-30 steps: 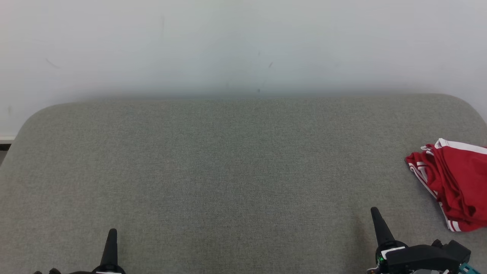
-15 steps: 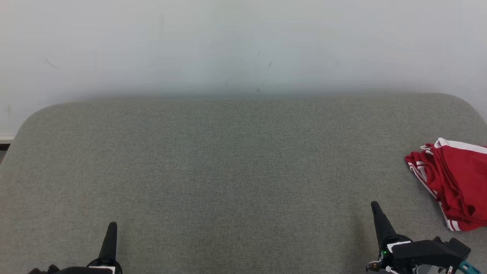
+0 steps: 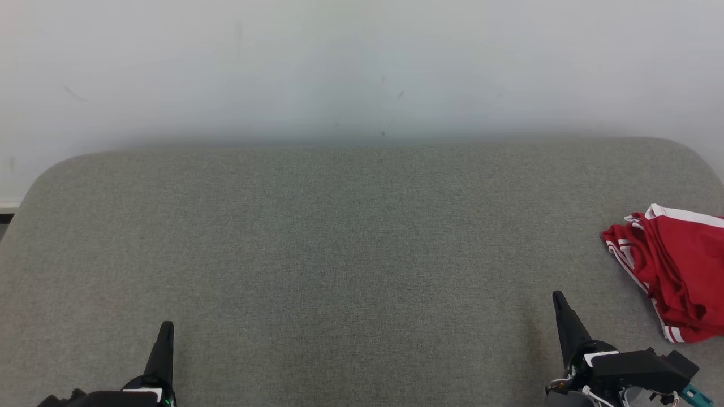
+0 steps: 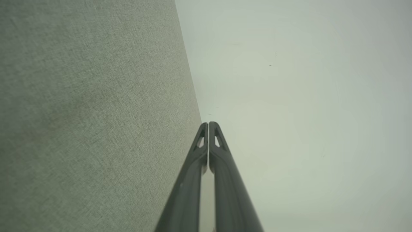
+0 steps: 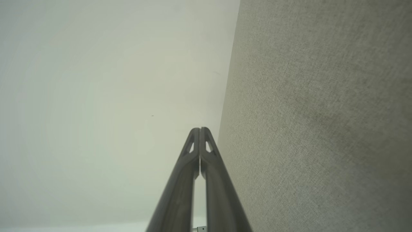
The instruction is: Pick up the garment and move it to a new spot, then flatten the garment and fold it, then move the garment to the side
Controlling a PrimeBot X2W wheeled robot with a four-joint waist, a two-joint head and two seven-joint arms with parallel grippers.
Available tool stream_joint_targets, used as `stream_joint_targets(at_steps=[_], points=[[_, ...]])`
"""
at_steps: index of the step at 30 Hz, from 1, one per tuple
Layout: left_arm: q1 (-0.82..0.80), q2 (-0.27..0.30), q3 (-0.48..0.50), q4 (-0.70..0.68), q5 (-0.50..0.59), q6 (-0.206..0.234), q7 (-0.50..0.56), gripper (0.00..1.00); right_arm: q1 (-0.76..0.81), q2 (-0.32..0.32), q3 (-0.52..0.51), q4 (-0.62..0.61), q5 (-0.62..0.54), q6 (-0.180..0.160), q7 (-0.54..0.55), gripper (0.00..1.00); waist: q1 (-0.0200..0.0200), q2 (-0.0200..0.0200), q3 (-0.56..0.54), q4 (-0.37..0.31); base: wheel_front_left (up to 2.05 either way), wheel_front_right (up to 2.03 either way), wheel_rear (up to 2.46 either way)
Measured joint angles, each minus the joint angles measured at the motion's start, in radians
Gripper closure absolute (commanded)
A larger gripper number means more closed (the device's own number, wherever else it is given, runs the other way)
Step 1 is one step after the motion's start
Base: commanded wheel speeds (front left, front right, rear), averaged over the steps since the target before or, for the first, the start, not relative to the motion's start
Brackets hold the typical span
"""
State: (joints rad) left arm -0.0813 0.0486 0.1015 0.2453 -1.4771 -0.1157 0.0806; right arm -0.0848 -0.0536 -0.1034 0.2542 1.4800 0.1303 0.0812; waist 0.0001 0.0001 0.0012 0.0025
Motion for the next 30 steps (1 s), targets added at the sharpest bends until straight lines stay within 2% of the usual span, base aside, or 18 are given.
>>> stream_joint_targets(at_steps=[20,30], points=[[-0.023,0.000,0.012,0.000,-0.131,-0.014,0.035,1.00,-0.020,0.001,-0.011,-0.008,0.130,0.000,0.033,1.00,0.0000,0.0000,0.002,-0.002,0.00,0.00,0.00],[-0.024,0.000,0.012,0.000,-0.133,-0.014,0.035,1.00,-0.022,0.001,-0.012,-0.009,0.132,0.000,0.033,1.00,0.0000,0.0000,0.002,-0.003,0.00,0.00,0.00]])
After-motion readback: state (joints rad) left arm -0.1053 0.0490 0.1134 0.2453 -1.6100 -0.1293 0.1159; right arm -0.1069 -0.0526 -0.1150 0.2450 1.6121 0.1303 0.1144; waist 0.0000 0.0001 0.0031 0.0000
